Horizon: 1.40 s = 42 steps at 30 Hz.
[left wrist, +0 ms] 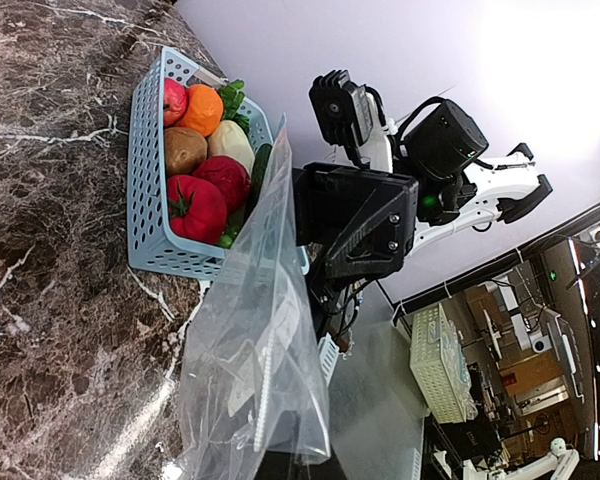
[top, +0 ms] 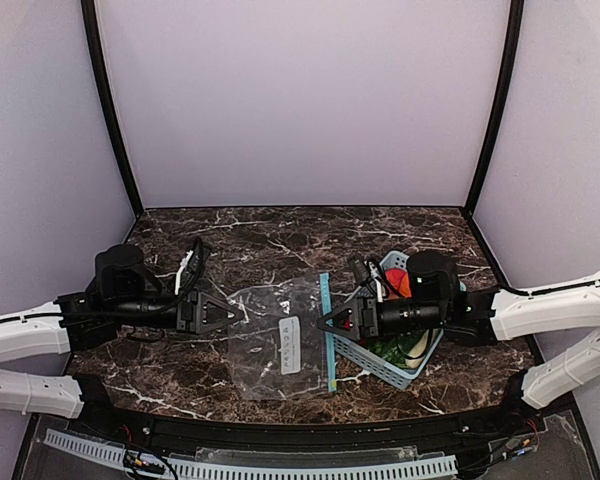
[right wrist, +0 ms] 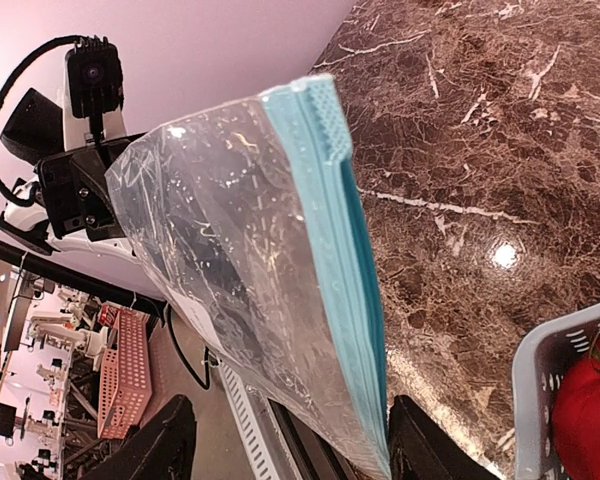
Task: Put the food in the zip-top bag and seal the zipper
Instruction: Pass from the left arm to the right
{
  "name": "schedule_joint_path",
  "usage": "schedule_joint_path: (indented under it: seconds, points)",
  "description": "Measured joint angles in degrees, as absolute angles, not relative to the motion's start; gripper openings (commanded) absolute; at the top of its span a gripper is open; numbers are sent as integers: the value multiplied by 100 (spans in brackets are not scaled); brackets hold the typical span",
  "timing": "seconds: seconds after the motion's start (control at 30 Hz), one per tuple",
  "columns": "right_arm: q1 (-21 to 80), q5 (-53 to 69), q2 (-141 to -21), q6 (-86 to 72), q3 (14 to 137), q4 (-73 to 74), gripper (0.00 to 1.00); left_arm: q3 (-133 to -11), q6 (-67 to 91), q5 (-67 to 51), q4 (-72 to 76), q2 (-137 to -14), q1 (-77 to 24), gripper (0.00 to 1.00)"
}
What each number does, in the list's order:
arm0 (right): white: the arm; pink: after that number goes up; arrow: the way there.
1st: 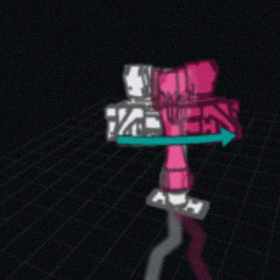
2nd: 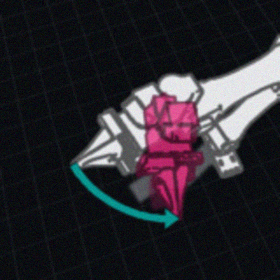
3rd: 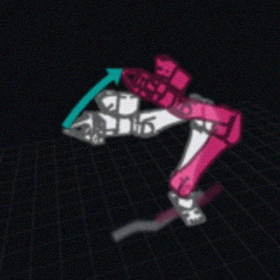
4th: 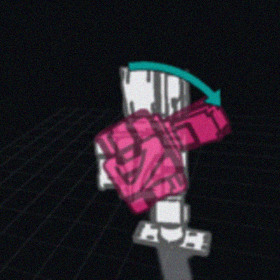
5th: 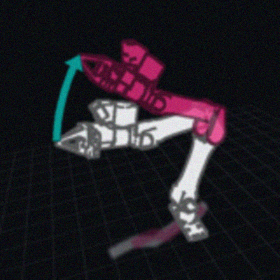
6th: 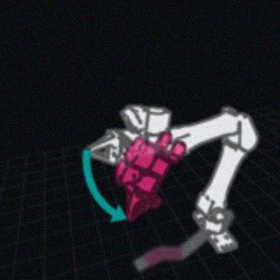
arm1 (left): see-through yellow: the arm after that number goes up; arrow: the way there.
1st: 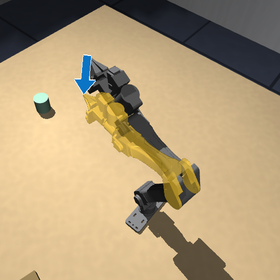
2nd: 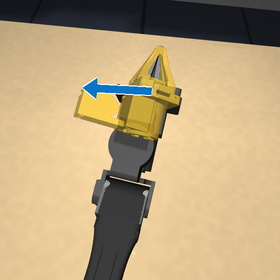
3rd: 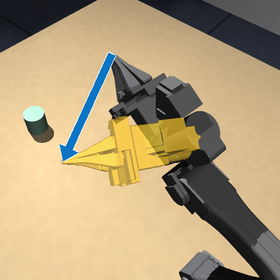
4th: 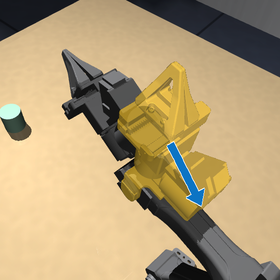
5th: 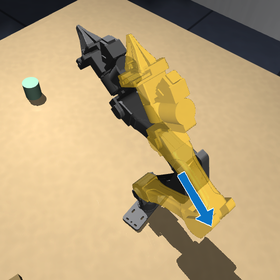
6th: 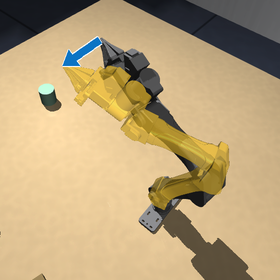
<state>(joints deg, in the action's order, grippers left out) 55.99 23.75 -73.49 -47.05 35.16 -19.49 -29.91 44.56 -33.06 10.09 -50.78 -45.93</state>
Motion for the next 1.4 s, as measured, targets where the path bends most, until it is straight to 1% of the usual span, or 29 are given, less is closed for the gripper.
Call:
schedule_joint_path:
  seconds: [0.07,0.17,0.33,0.4,0.9,1.4]
  points:
    - [5599,2375,-7349,-4705,3518,-1949,65,-2991,4458,-3288,1009,-5098,-4593,1]
    - [5599,2375,-7349,-4700,3516,-1949,72,-2985,4458,-3260,1011,-5120,-4591,1]
    - [5599,2331,-7349,-4700,3516,-1935,78,-2985,4458,-3253,1011,-5142,-4591,1]
    - [5599,2300,-7349,-4700,3516,-1925,78,-2985,4458,-3249,1011,-5142,-4593,1]
    - [5599,2226,-7360,-4713,3452,-1804,73,-2902,4458,-3229,1022,-5223,-4593,1]
    - [5599,2309,-7819,-4727,3457,-1981,69,-2884,4460,-3232,1076,-5275,-4593,1]
